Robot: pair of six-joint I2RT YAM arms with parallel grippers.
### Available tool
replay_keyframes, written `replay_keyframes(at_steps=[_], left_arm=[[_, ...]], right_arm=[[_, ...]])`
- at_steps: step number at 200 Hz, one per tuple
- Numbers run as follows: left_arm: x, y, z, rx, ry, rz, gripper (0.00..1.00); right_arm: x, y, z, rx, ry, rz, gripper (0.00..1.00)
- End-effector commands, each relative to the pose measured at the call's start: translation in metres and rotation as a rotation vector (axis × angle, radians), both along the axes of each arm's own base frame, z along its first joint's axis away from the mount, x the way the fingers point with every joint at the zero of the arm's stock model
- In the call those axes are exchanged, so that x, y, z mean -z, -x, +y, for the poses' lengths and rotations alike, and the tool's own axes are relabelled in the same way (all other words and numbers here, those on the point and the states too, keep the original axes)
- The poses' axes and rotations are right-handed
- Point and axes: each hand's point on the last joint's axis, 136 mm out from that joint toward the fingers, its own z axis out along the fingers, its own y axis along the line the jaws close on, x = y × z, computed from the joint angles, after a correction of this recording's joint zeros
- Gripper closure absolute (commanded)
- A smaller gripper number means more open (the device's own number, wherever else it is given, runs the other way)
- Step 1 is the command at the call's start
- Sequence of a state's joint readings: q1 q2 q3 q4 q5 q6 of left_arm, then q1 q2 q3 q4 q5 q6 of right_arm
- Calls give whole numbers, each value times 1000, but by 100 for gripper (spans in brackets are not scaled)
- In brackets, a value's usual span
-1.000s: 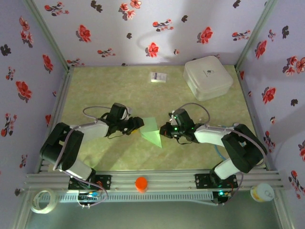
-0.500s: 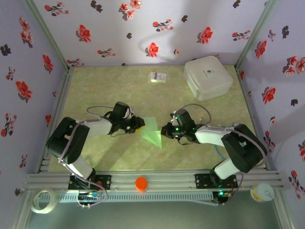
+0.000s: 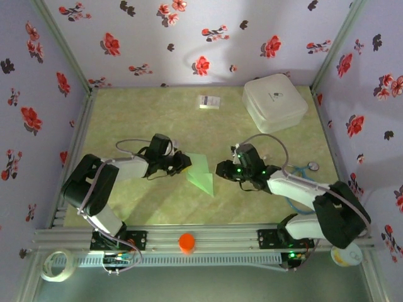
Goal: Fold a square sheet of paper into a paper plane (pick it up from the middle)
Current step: Fourth fold the wing at the center of the table.
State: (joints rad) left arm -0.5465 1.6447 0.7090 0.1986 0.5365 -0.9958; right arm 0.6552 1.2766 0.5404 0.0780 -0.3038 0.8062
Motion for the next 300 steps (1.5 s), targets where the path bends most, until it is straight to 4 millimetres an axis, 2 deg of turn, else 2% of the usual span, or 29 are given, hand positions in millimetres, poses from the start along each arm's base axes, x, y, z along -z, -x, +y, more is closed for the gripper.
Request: replay_keyframes(at_steps=[1,48,82,111,154,166,176,206,232,254,300], left_arm=[[-5,4,-6,29,23,-10,87],[-7,3,-6,-13,28,-19,99],[-11,4,-7,-61,10,-39,100],[-13,6,-3,-121,-1,-48,100],[-18,10,2,-173,-7,-66,100],[-19,10,3,-180,-5,-69,100],[-20,10,1,-168,0,-69,93],[-22,11,-9,-110,21,-60,83],[-24,11,-16,-78,40,-54,81],[-25,9,-16,-75,48,-54,80],[-27,8,-14,-75,57,-54,82]], right_arm=[[16,9,-19,19,125,-63,74],[7,18,-7,-63,230,-259,71],[2,24,5,-138,332,-417,67],[-2,30,4,-181,487,-583,64],[-2,44,19,-301,579,-748,60],[2,46,21,-321,622,-775,59],[4,48,26,-347,662,-802,58],[11,53,40,-406,722,-849,56],[12,51,45,-393,724,-855,55],[15,48,45,-376,739,-861,52],[25,41,51,-365,789,-851,52]])
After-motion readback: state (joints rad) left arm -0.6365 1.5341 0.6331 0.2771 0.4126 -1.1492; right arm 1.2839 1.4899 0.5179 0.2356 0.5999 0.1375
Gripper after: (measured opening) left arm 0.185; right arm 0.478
